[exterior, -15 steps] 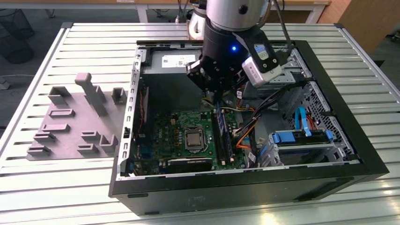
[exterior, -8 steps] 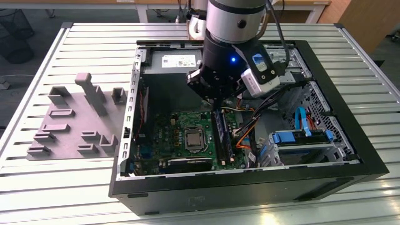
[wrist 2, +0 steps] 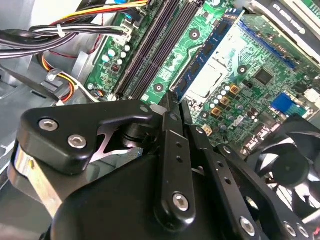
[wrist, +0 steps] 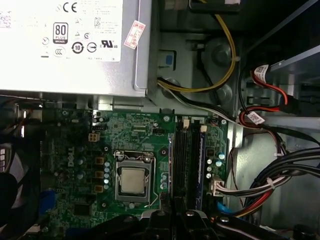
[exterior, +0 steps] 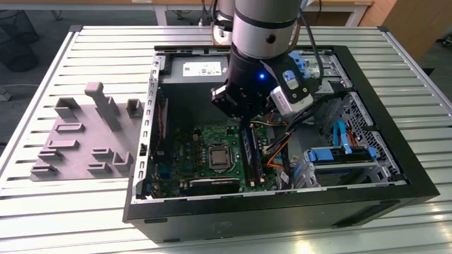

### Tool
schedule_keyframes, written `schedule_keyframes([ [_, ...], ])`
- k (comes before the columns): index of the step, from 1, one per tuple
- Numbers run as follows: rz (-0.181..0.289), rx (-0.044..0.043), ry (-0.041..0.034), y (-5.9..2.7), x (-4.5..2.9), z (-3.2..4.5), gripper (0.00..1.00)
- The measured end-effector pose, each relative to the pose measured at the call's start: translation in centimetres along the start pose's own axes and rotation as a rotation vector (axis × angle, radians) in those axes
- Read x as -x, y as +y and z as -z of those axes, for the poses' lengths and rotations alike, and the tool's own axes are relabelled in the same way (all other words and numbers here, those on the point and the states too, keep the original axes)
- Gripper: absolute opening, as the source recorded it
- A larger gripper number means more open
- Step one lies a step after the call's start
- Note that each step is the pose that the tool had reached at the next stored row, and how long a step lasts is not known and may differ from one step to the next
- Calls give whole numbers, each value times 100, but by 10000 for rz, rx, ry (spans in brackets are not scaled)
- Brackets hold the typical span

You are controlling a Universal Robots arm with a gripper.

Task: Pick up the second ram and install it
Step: 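Insert the second ram into the second slot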

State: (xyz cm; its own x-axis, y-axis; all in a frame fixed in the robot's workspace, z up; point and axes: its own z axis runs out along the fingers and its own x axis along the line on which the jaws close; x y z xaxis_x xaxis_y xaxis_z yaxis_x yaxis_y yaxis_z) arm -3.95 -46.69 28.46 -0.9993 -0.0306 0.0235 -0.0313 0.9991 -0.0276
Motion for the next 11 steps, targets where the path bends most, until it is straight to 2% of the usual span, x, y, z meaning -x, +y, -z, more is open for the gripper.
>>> schedule_keyframes([
  [5,0,-1,0,3,2,-90,14],
  [11,1,3,-2,3,10,-109,14],
])
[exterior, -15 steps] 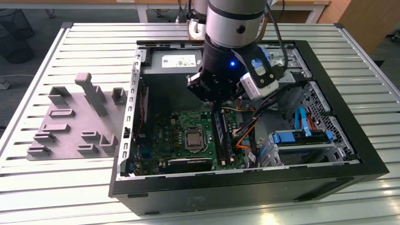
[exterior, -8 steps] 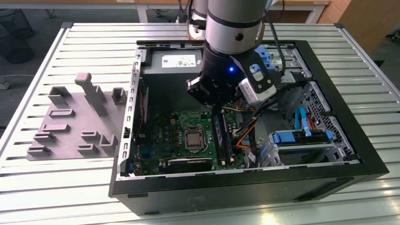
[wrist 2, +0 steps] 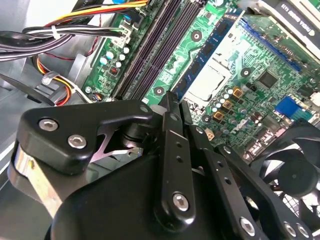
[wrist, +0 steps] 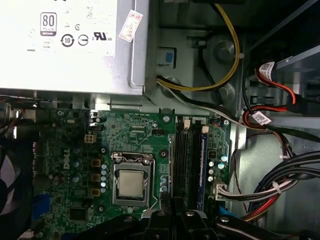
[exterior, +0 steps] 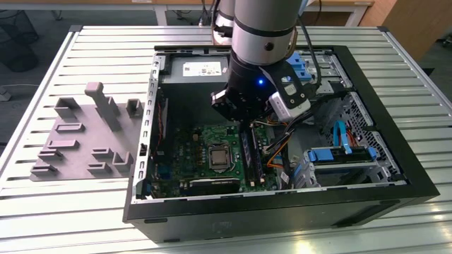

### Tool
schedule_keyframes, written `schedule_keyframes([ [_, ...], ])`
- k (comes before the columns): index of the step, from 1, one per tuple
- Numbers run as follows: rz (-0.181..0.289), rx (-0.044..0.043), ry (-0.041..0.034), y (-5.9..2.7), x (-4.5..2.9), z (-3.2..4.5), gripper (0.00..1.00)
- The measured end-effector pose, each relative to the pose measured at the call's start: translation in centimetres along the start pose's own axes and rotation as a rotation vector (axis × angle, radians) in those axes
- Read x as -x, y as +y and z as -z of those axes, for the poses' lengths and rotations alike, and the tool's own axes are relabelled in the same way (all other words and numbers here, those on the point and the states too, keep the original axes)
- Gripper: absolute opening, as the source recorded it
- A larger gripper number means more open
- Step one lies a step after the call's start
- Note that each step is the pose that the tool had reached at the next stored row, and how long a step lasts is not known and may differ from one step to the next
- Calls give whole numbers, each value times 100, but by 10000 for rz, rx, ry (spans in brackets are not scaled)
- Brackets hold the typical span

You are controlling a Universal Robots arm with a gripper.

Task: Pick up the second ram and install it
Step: 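Insert the second ram into the second slot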

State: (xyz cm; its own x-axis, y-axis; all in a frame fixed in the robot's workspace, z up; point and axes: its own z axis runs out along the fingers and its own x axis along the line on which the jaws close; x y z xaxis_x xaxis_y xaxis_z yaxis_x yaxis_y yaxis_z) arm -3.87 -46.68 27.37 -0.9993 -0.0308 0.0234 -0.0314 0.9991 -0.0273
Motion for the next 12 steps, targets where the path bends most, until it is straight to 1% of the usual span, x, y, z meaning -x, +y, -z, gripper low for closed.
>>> schedule_keyframes([
  [2,-1,-3,1,0,19,-27,14],
  [12,-134,-1,5,3,74,-211,14],
])
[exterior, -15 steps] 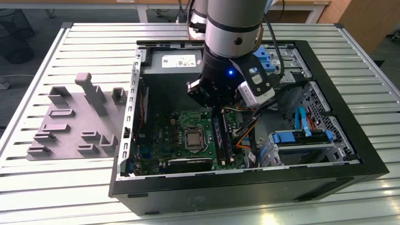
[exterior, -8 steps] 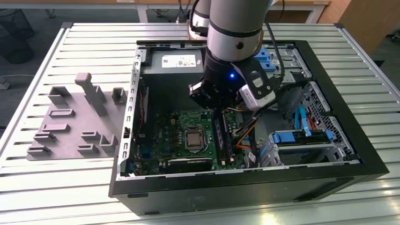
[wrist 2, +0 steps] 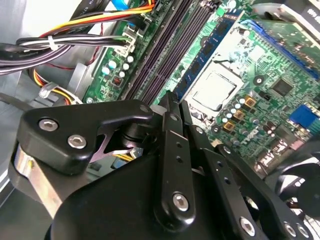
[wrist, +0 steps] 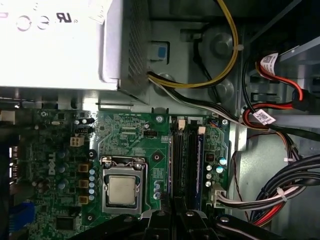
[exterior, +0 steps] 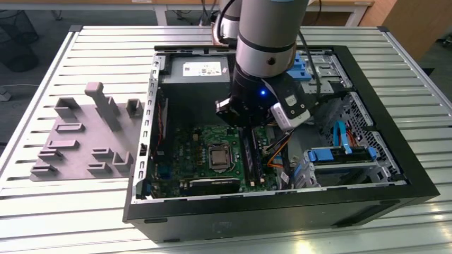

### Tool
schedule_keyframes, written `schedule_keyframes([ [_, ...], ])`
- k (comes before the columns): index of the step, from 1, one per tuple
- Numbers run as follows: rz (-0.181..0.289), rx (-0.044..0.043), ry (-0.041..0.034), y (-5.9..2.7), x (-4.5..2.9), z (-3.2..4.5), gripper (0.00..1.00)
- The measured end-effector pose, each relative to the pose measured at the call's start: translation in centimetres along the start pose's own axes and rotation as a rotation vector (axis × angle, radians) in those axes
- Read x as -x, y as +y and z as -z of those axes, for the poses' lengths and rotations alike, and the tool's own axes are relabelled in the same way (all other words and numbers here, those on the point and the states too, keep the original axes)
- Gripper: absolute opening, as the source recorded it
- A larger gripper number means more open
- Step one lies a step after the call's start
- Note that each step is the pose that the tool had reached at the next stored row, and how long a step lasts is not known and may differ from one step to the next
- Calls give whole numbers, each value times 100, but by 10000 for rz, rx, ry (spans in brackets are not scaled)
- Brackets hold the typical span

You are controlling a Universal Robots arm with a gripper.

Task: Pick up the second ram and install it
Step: 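Insert the second ram into the second slot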

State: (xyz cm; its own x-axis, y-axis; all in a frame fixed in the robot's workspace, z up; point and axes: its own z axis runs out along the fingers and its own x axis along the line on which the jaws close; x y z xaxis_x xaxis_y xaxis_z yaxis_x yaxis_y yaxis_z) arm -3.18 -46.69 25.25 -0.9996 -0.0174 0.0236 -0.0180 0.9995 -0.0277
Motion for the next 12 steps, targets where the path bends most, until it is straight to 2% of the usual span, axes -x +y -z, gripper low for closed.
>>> schedule_keyframes([
  [4,-49,3,1,2,4,-64,14],
  [12,-62,4,0,3,6,-79,14],
])
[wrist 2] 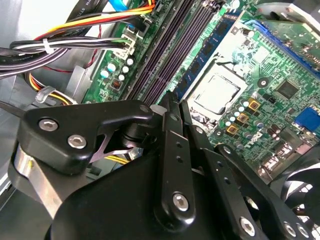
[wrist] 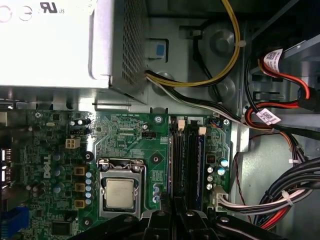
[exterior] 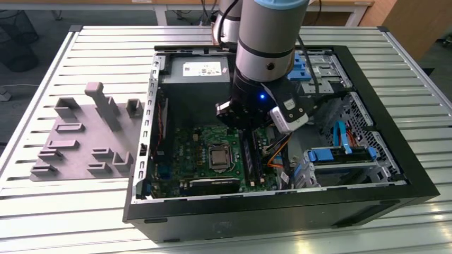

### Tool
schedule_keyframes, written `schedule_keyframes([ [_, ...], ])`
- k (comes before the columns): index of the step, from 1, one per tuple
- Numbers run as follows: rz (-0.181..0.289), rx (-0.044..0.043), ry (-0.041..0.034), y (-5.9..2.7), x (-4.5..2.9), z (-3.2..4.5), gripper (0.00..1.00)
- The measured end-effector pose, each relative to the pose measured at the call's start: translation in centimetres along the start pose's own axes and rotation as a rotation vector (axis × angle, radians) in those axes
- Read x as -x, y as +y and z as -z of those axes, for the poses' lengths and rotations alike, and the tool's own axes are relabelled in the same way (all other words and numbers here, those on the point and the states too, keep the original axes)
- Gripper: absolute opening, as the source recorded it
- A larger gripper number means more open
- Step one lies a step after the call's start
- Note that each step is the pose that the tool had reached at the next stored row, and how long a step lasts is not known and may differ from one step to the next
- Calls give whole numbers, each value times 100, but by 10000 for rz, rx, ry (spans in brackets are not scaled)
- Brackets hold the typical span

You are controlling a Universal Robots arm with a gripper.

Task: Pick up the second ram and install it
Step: 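Insert the second ram into the second slot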

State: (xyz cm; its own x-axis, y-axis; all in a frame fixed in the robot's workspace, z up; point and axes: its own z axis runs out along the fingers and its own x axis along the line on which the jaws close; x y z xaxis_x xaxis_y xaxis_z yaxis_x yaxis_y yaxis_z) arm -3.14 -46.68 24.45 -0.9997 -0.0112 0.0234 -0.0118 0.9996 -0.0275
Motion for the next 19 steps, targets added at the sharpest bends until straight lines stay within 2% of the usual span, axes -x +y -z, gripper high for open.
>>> schedule_keyframes([
  [5,-22,-1,1,2,7,-73,14],
  [19,-26,3,1,2,12,-100,14],
])
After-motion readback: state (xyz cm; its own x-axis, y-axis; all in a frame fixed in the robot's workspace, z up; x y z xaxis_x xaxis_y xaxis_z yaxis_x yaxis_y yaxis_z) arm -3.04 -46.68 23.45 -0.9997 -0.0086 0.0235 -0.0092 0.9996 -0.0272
